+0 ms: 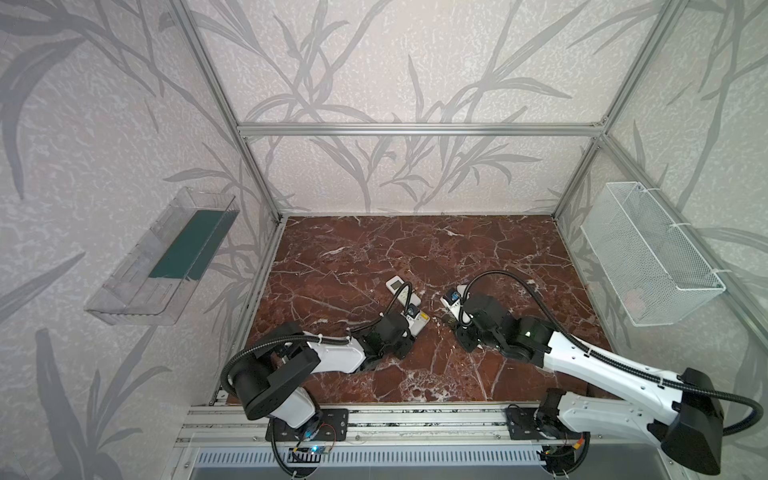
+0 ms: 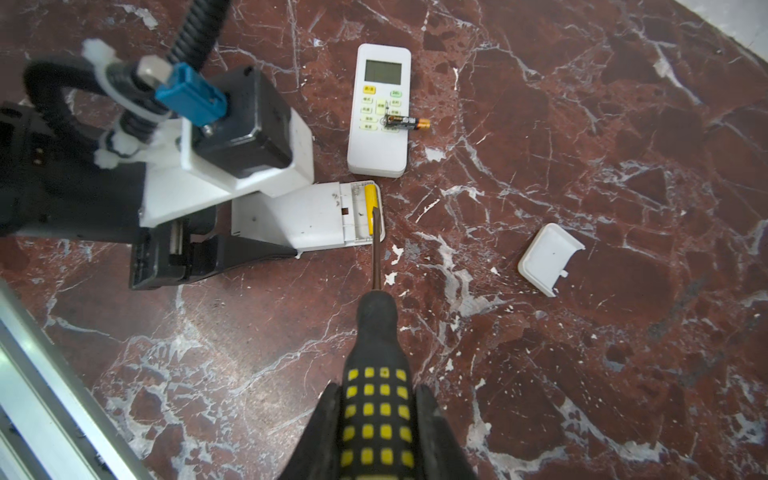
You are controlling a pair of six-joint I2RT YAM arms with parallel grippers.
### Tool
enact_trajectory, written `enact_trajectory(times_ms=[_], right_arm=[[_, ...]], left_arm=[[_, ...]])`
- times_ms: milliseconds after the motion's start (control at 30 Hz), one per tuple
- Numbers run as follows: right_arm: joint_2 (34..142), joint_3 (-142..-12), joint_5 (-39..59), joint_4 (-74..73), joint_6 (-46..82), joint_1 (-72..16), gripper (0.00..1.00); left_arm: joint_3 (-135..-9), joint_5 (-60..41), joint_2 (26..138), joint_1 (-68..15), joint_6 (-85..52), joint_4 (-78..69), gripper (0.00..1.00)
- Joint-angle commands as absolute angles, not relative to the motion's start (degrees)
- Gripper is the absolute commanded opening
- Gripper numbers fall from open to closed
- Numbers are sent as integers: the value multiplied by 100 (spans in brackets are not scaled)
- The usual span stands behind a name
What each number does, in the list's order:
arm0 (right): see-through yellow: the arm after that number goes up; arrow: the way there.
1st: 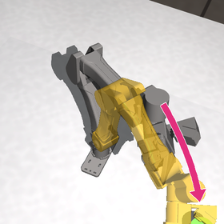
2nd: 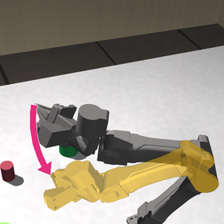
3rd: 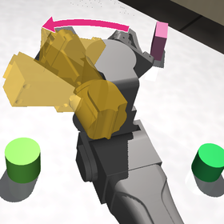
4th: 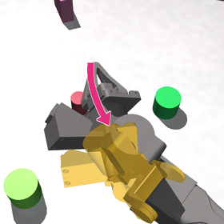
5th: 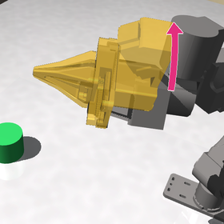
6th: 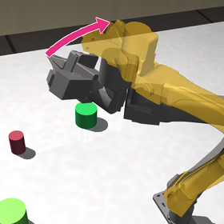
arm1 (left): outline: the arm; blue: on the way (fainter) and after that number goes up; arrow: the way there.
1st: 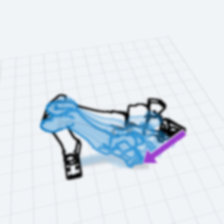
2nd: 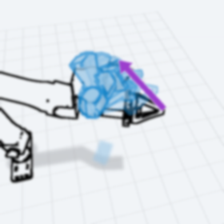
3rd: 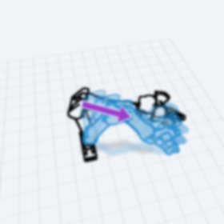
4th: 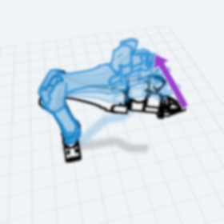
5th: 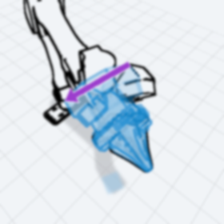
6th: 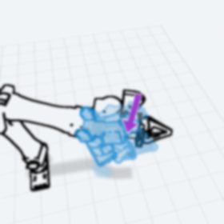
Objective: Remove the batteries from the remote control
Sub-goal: 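Move the screwdriver tip onto the yellow battery with the right gripper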
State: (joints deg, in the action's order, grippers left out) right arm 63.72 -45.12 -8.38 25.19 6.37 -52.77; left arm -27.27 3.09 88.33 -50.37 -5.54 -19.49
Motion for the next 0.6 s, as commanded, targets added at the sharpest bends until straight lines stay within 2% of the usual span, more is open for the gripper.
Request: enact_trajectory(times_ms=[0, 367, 567], right_arm=[[6470, -4449, -747, 2538, 947, -5407, 0], [6758, -4288, -1157, 2412, 1517, -5554, 0], [6690, -4324, -1584, 2610, 1652, -5562, 0]], left_arm=[[-2593, -251, 9011, -5194, -510, -1005, 37], [-2739, -230, 8695, -5197, -501, -639, 47], [-2924, -475, 8393, -5194, -323, -278, 62]])
